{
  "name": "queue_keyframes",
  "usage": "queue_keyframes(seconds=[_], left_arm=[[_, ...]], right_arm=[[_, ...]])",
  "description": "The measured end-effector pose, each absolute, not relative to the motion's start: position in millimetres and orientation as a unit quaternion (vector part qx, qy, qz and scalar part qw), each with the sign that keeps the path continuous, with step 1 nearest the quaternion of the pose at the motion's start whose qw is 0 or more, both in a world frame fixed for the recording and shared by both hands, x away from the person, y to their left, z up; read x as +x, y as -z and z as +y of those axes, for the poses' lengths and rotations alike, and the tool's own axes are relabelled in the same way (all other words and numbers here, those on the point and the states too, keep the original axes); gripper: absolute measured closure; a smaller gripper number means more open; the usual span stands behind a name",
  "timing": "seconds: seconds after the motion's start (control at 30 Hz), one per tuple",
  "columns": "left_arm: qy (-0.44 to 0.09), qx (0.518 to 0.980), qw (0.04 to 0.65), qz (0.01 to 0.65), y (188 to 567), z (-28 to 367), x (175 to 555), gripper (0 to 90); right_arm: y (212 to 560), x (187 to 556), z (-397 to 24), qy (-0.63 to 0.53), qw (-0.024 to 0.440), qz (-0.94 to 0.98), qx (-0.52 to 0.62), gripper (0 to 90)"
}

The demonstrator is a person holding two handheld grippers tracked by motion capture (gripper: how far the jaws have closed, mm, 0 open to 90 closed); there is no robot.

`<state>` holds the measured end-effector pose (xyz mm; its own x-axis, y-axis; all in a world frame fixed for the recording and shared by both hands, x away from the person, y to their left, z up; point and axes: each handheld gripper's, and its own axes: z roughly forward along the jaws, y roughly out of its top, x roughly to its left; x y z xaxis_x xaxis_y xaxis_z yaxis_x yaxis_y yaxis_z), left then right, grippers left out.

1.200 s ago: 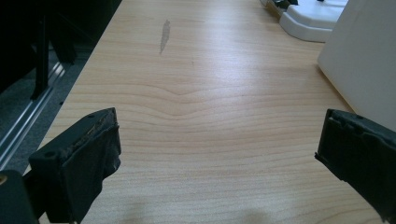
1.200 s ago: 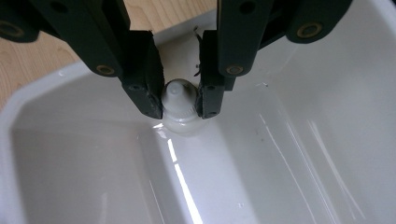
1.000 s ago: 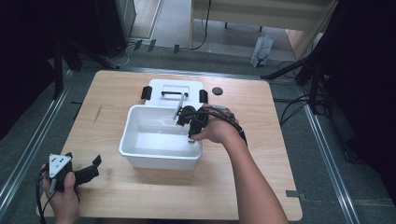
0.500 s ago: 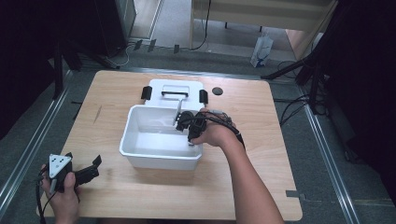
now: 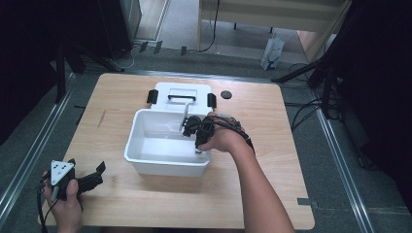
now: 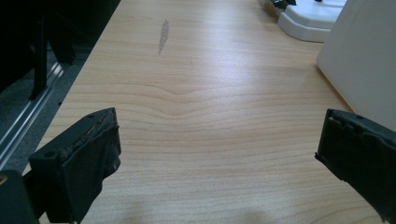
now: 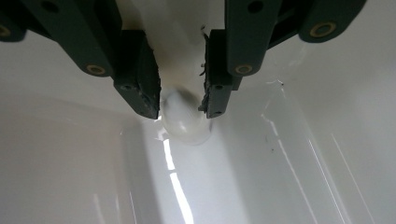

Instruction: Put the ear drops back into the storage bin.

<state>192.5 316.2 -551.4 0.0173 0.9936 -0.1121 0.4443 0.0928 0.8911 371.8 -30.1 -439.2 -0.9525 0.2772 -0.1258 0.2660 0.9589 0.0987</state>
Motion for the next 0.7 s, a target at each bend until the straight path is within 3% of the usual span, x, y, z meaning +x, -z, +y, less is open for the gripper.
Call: queue_keyframes(seconds=[0.43, 0.7], left_arm=[[-0.336, 0.583, 0.409, 0.616, 551.4, 316.1, 192.6, 0.3], [-0.337, 0.584, 0.409, 0.615, 551.4, 316.3, 192.5, 0.3]], right_arm=[[411.6, 368.4, -38.2, -0.102, 0.064, 0.977, 0.176, 48.5], [381.9, 362.8, -42.6, -0.129, 0.077, 0.967, 0.207, 22.0]])
